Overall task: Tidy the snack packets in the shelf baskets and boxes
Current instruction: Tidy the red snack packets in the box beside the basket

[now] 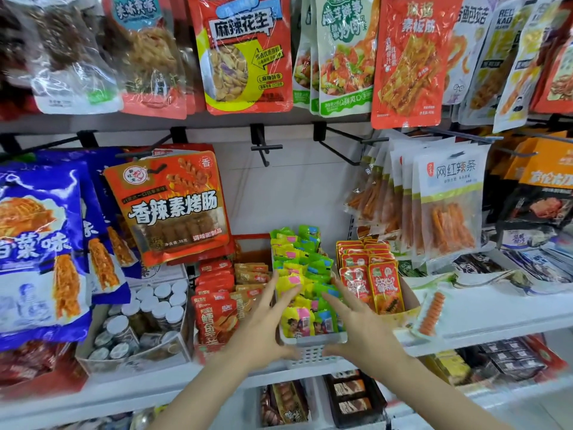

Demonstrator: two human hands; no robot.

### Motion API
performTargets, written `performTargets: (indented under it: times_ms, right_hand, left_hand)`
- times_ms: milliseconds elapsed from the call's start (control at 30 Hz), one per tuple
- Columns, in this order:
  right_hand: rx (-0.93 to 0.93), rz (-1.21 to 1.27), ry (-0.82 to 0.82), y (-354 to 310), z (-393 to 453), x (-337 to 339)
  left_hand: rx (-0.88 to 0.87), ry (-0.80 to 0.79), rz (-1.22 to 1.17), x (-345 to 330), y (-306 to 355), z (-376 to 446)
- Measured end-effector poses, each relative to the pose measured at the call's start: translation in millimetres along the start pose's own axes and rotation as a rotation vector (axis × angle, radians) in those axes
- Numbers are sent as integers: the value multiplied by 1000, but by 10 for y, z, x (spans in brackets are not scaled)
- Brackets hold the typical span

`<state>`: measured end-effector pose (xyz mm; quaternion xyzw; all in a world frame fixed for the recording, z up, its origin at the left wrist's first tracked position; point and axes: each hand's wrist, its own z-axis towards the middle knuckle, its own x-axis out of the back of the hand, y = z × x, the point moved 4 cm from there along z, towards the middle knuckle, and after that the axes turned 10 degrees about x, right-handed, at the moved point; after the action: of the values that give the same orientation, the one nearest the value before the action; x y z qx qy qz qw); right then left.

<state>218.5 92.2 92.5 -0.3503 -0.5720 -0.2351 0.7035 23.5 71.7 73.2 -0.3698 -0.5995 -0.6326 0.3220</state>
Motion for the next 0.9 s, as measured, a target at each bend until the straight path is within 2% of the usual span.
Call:
performTargets:
  times_ms: [133, 233, 367, 433, 533, 667, 900]
  right_hand:
    - [-7, -4, 81, 29, 26, -22]
    - [0, -10, 86, 100, 46, -18]
    - [12, -19, 81, 111, 64, 28]
    - [24, -58, 138, 25, 93, 120]
    - [115, 43, 253, -272, 274, 220]
    - [148, 178, 179, -736, 682, 109]
    - [128, 174, 50, -1202, 1223, -325]
  left_hand:
    - [4, 45, 10, -53, 35, 9]
    - [6, 31, -21, -92, 56, 52]
    - [0, 35, 56, -63, 92, 68]
    - [-6, 21, 81, 61, -1, 61]
    - [88, 78, 100, 393, -340, -18]
    - [253, 218, 65, 679, -819, -200]
    - [382, 226, -37, 544, -1280, -388]
